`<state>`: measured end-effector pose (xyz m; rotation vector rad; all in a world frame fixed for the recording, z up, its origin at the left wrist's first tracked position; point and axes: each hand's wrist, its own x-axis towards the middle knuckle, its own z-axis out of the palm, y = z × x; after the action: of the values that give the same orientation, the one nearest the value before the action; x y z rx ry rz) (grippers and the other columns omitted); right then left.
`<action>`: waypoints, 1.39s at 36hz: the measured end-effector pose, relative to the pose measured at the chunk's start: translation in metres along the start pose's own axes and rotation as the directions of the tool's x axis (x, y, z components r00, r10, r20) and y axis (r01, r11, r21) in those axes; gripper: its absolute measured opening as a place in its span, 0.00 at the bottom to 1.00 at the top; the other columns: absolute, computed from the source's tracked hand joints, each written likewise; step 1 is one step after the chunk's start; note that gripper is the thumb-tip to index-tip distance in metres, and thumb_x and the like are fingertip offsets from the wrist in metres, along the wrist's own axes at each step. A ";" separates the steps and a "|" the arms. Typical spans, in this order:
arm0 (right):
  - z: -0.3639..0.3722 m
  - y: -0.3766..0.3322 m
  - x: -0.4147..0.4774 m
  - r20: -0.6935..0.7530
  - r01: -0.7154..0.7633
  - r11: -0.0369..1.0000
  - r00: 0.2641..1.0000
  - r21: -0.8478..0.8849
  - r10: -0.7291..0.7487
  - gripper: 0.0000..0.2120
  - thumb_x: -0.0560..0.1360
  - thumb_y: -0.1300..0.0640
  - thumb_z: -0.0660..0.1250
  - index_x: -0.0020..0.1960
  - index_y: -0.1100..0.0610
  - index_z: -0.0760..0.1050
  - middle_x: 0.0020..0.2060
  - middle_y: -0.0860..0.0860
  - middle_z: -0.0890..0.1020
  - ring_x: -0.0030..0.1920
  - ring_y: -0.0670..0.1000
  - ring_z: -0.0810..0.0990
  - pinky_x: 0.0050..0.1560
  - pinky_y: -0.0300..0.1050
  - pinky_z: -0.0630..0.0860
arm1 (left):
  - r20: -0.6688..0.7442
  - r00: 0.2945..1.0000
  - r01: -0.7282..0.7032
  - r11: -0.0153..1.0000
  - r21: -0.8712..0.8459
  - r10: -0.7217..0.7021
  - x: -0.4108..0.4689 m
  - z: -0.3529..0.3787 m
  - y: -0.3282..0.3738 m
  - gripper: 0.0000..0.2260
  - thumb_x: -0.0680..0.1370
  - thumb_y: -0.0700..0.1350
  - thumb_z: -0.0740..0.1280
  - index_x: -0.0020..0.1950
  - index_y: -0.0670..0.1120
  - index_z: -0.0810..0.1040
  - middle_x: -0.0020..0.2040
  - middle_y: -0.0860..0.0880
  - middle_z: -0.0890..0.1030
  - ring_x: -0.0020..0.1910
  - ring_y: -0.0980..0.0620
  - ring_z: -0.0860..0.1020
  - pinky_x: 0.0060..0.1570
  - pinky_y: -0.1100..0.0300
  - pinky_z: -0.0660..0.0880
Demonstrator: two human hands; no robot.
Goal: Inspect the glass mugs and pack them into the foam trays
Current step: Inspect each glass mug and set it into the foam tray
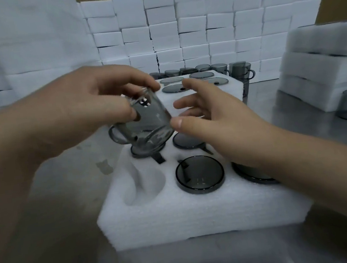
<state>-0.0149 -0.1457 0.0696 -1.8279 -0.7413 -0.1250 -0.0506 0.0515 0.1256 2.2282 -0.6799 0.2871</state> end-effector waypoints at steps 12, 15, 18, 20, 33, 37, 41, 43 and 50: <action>-0.002 -0.003 0.002 -0.046 0.016 0.999 0.999 0.044 -0.014 0.28 0.65 0.45 0.63 0.65 0.47 0.64 0.42 0.45 0.81 0.46 0.43 0.80 0.46 0.33 0.73 | 0.423 0.895 0.066 0.981 0.182 -0.139 -0.002 -0.006 -0.012 0.21 0.57 0.56 0.67 0.49 0.65 0.80 0.46 0.56 0.82 0.42 0.52 0.80 0.36 0.70 0.72; -0.002 -0.003 0.001 -0.040 0.024 0.999 0.999 0.047 -0.022 0.27 0.65 0.45 0.63 0.63 0.47 0.65 0.42 0.46 0.82 0.45 0.43 0.80 0.47 0.35 0.72 | 0.461 0.873 0.080 0.980 0.184 -0.158 -0.001 0.000 -0.012 0.20 0.57 0.57 0.66 0.48 0.65 0.80 0.47 0.49 0.82 0.45 0.46 0.79 0.43 0.57 0.75; -0.002 -0.002 0.001 -0.017 0.024 0.998 1.000 0.058 -0.023 0.22 0.65 0.46 0.63 0.58 0.44 0.65 0.42 0.48 0.82 0.45 0.45 0.80 0.52 0.42 0.75 | 0.484 0.860 0.085 0.980 0.180 -0.163 -0.001 0.006 -0.006 0.19 0.57 0.57 0.66 0.47 0.65 0.80 0.50 0.45 0.81 0.47 0.42 0.78 0.50 0.40 0.74; -0.001 -0.003 0.000 -0.006 0.030 0.998 1.000 0.060 -0.030 0.20 0.65 0.46 0.63 0.56 0.43 0.65 0.41 0.49 0.82 0.45 0.47 0.81 0.55 0.45 0.76 | 0.482 0.864 0.088 0.985 0.148 -0.150 -0.001 0.008 -0.003 0.17 0.58 0.57 0.67 0.46 0.64 0.81 0.49 0.44 0.81 0.49 0.41 0.78 0.53 0.37 0.73; -0.001 -0.003 0.001 0.016 0.039 0.997 0.999 0.069 -0.040 0.16 0.72 0.53 0.66 0.58 0.47 0.66 0.37 0.49 0.80 0.40 0.47 0.79 0.46 0.42 0.75 | 0.175 0.965 0.164 0.970 0.178 -0.195 0.004 0.035 -0.002 0.27 0.60 0.73 0.58 0.30 0.51 0.79 0.28 0.43 0.72 0.28 0.44 0.69 0.34 0.49 0.68; -0.002 -0.003 0.001 0.019 0.035 0.995 0.999 0.094 -0.037 0.12 0.75 0.57 0.65 0.57 0.48 0.67 0.39 0.51 0.81 0.37 0.41 0.77 0.41 0.35 0.74 | 0.162 0.968 0.169 0.976 0.139 -0.191 0.004 0.042 -0.002 0.22 0.62 0.69 0.57 0.36 0.55 0.81 0.32 0.57 0.79 0.33 0.60 0.75 0.41 0.58 0.69; -0.002 -0.005 0.000 -0.002 0.046 0.994 0.999 0.103 -0.046 0.10 0.76 0.56 0.63 0.56 0.47 0.67 0.41 0.54 0.82 0.36 0.40 0.78 0.39 0.32 0.73 | 0.129 0.964 0.211 0.965 0.158 -0.232 0.006 0.046 -0.003 0.13 0.66 0.58 0.59 0.40 0.52 0.78 0.40 0.48 0.80 0.44 0.49 0.77 0.49 0.48 0.73; -0.002 -0.004 0.000 -0.020 0.050 0.993 0.999 0.106 -0.048 0.09 0.77 0.56 0.62 0.56 0.49 0.68 0.42 0.57 0.82 0.35 0.40 0.78 0.39 0.31 0.73 | 0.130 0.959 0.231 0.960 0.159 -0.252 0.005 0.049 -0.002 0.11 0.65 0.57 0.59 0.39 0.55 0.77 0.39 0.49 0.79 0.43 0.48 0.76 0.51 0.47 0.72; -0.004 -0.001 0.003 -0.049 0.029 0.997 0.998 0.069 -0.026 0.05 0.77 0.53 0.60 0.52 0.44 0.69 0.39 0.50 0.82 0.38 0.41 0.79 0.41 0.34 0.74 | 0.237 0.912 0.261 0.918 0.297 -0.336 0.004 0.056 0.003 0.17 0.70 0.66 0.57 0.55 0.63 0.72 0.62 0.64 0.72 0.61 0.63 0.69 0.56 0.69 0.65</action>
<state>-0.0116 -0.1474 0.0734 -1.7432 -0.7282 -0.1588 -0.0495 0.0067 0.0915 2.6168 -0.4502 -0.1110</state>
